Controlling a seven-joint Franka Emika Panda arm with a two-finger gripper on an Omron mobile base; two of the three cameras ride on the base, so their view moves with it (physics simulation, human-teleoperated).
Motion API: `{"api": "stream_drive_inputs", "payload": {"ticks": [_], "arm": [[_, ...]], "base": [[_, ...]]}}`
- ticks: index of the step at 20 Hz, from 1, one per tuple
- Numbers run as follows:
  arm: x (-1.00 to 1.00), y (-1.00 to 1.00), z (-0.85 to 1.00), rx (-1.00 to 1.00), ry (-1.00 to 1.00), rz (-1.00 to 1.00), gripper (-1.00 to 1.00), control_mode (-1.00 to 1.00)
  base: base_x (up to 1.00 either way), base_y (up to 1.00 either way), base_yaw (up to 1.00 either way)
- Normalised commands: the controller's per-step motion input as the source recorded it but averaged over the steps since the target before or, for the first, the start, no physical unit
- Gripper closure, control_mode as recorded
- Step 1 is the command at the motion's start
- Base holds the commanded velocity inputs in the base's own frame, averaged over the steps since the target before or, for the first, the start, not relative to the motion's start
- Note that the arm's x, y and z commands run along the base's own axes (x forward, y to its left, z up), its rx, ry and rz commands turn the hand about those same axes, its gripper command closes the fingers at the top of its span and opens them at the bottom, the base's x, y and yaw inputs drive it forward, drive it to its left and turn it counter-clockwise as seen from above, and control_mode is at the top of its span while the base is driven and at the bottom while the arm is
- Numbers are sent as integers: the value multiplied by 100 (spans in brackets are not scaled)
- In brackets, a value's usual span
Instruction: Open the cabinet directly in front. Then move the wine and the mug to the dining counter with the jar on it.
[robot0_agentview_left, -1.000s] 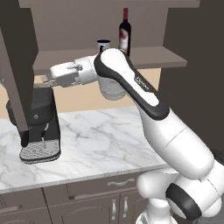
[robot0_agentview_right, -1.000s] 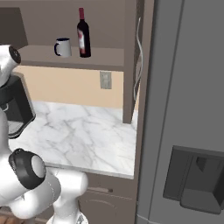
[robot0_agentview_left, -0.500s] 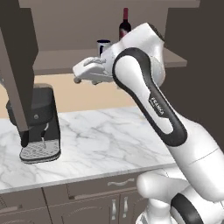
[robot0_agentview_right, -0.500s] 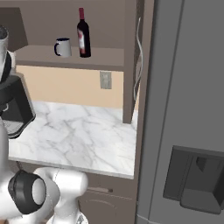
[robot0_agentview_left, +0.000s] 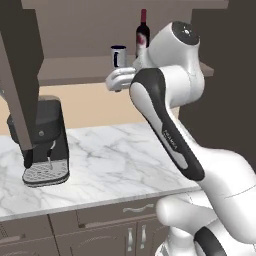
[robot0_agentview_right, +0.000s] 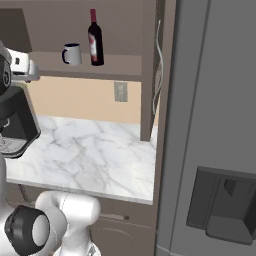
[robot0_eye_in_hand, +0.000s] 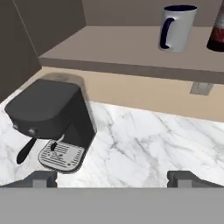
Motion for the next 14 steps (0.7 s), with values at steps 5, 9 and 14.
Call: {"api": "stream_drive_inputs", "payload": {"ticks": [5,9,14], "arm": [[77,-6,3,1,-9,-18,-100,-100],[79,0,24,0,-4,-26,-100,-100],[82,0,35,-2,0,-35,-100,-100]], "base": [[0,0,0],[0,0,0],[0,0,0]]}}
